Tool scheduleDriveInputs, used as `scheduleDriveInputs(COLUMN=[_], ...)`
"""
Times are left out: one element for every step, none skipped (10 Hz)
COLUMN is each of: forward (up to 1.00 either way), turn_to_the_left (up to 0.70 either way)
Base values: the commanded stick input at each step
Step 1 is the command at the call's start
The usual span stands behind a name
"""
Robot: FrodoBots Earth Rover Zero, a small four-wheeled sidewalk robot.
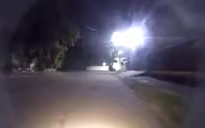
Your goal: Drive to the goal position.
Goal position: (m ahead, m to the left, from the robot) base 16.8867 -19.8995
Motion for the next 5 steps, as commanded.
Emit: scheduleDriveInputs(forward=[0.7,0.7,0.7,0.7,0.7], turn_to_the_left=[-0.34,-0.35,-0.35,-0.35,-0.35])
